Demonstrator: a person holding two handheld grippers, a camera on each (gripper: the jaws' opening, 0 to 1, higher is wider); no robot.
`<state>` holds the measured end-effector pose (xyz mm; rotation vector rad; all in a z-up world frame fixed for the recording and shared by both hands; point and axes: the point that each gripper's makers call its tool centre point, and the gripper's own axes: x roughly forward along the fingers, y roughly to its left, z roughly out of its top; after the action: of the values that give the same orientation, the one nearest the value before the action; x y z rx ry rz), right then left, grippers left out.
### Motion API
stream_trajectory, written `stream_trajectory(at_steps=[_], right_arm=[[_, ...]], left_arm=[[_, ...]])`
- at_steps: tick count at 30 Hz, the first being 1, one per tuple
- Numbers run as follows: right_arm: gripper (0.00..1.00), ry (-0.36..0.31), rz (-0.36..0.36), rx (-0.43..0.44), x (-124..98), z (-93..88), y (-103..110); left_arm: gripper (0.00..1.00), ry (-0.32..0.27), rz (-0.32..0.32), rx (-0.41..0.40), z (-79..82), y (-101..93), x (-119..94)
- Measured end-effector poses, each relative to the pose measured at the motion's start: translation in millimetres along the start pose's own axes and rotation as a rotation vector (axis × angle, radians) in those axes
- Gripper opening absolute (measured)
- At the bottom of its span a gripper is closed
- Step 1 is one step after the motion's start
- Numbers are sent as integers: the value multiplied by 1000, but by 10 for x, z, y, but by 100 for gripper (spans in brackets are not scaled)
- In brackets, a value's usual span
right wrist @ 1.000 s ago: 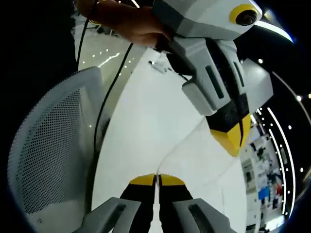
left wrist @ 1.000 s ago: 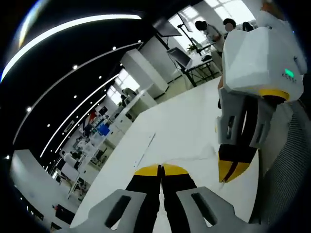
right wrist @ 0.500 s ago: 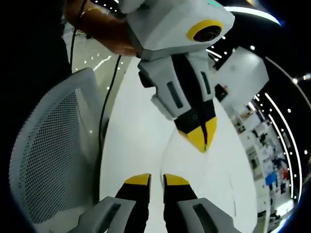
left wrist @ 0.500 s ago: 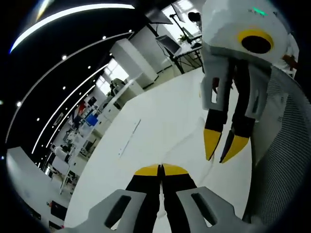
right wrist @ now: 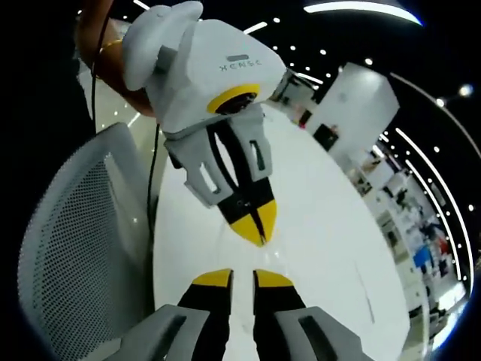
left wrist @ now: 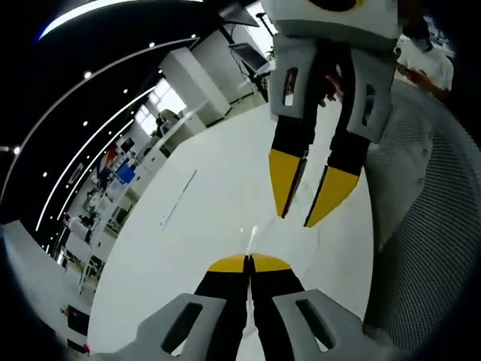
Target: Open the resealable bag by pulling the two sides of the seal apart until the entire bag opening is separated and visibly accessible.
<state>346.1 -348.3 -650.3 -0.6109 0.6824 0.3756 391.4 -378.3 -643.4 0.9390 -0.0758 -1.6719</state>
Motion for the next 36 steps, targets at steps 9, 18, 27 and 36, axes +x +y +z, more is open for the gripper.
stream_trajectory(at_steps=[9, 18, 27, 36], right_arm=[[6, 23, -55, 75, 153, -119, -134], [0, 16, -40, 87, 238, -117, -132], [0, 29, -61, 91, 295, -162, -199], [0, 50, -123, 124, 326, -273, -400]], left_arm=[[0, 16, -75, -2, -71, -210, -12], [0, 10, -112, -34, -91, -272, -25], [0, 3, -136, -133, -134, -263, -40], [23, -9, -101, -216, -145, -112, -230]])
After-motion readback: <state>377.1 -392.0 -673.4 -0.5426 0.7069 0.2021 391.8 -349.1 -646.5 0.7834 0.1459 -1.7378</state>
